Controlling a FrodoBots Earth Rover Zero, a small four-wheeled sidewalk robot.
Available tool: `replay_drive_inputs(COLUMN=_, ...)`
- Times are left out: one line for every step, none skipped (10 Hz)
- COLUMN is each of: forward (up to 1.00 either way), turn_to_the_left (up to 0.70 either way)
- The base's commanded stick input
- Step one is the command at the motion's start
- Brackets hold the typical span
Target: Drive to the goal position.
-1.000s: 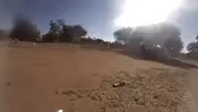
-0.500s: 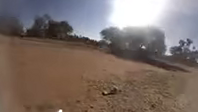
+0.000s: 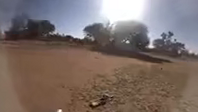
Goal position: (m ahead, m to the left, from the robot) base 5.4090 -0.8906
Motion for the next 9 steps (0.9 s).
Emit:
replay_drive_inputs(forward=0.0, turn_to_the_left=0.0)
replay_drive_inputs(forward=0.0, turn_to_the_left=0.0)
replay_drive_inputs(forward=0.0, turn_to_the_left=0.0)
replay_drive_inputs(forward=0.0, turn_to_the_left=0.0)
replay_drive_inputs(forward=0.0, turn_to_the_left=0.0)
replay_drive_inputs(forward=0.0, turn_to_the_left=0.0)
replay_drive_inputs(forward=0.0, turn_to_the_left=0.0)
replay_drive_inputs(forward=0.0, turn_to_the_left=0.0)
replay_drive_inputs(forward=0.0, turn_to_the_left=0.0)
